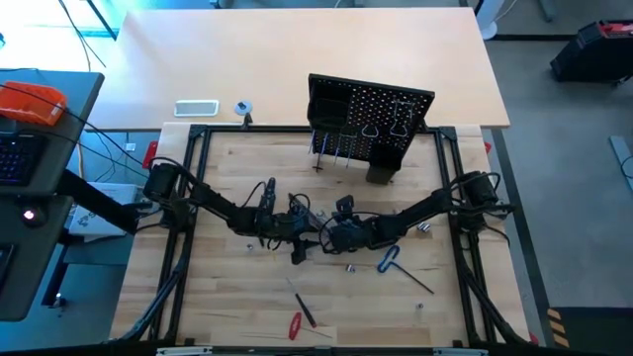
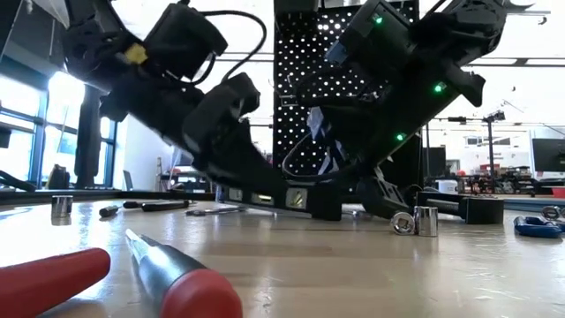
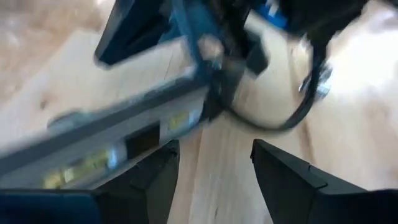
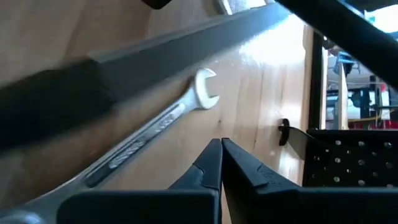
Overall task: Hang tools onto peg board
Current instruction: Hang the black spirit level onto the pegboard
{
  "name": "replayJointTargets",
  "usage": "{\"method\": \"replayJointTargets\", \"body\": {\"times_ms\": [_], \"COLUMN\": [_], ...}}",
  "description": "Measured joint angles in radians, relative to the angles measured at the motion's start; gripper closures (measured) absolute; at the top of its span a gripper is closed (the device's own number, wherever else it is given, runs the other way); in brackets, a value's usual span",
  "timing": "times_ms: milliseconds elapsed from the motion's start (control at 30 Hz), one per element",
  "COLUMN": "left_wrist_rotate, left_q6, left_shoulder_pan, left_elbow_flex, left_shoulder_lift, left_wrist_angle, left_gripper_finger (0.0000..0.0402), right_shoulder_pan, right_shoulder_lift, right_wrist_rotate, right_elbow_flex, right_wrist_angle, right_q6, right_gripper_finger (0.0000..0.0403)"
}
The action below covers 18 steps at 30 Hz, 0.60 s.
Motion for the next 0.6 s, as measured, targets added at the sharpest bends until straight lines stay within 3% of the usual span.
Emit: {"method": "replayJointTargets", "body": {"times_ms": [133,300,467,600], "left_wrist_rotate": [-0.001,-0.006,-0.009,-0.011], "left_q6": [0.0,0.0,0.006,0.017], "left_shoulder_pan": [0.0,0.001,0.002,0.002], "left_elbow_flex": [0.0,0.0,0.0,0.0], "left_shoulder_lift": [-0.001,-0.001,-0.001,-0.001], "left_wrist_angle": [0.0,-0.033,-0.03,-0.03], "left_gripper_finger": [0.0204,0.0204,0.0204,0.0204], "right_shoulder_pan": [0.003,-0.022,-0.049,-0.036], "right_shoulder_lift": [-0.032,-0.096,-0.164,-0.226], "right_wrist_rotate": [-0.023,-0.235,-0.292,-0.327], "right_elbow_flex": [-0.002,-0.008,-0.007,-0.004], "right_wrist_angle": [-0.032,-0.134,-0.27,-0.252], "right_q6": [0.06,0.237,0.398,0.449], "right_gripper_finger": [0.0397,0.0396,0.0394,0.0366]}}
